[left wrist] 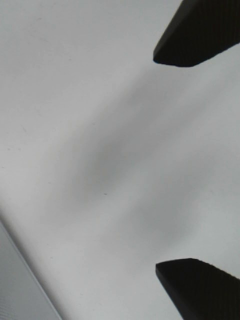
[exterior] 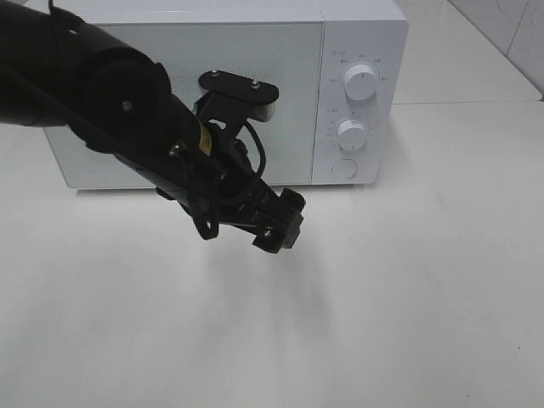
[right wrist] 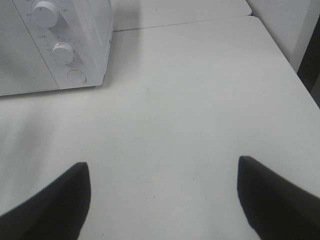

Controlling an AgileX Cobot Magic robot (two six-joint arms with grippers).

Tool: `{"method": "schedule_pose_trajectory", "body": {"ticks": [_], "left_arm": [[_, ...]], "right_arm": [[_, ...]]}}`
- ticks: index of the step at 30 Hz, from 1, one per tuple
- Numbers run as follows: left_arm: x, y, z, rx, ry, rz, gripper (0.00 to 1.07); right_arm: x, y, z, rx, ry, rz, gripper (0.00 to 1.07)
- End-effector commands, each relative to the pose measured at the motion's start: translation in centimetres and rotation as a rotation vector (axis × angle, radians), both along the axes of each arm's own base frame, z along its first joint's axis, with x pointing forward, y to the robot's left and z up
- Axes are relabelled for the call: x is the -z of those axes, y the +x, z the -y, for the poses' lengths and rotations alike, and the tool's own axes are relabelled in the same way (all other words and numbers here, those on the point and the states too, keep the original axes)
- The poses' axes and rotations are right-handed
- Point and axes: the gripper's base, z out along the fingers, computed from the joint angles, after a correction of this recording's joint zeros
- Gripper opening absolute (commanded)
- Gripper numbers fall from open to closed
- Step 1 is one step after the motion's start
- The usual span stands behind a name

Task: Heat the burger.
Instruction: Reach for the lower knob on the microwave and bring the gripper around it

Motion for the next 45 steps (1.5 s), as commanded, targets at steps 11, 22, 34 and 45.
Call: {"method": "schedule_pose_trajectory", "body": {"ticks": [11,22,34,45], "left_arm": [[-4.7,-1.4,-5.9,-0.12,0.212,-0.142,1.02],[-8.8,1.1,-15.2,-0.365,0.167,-0.147,1.02],[-9.0,-2.5,-24.1,-0.614,0.108,-0.187,1.02],[-7.1,-9.4,-25.5,-0.643,0.111,-0.198,1.02]], "right_arm": [[0.1,-0.3,0.0,0.005,0.002,0.023,0.76],[0.1,-0.3,0.0,0.005,0.002,0.023,0.76],[0.1,-0.3,0.0,0.005,0.002,0.023,0.76],[0.1,-0.3,0.0,0.005,0.002,0.023,0.76]]}}
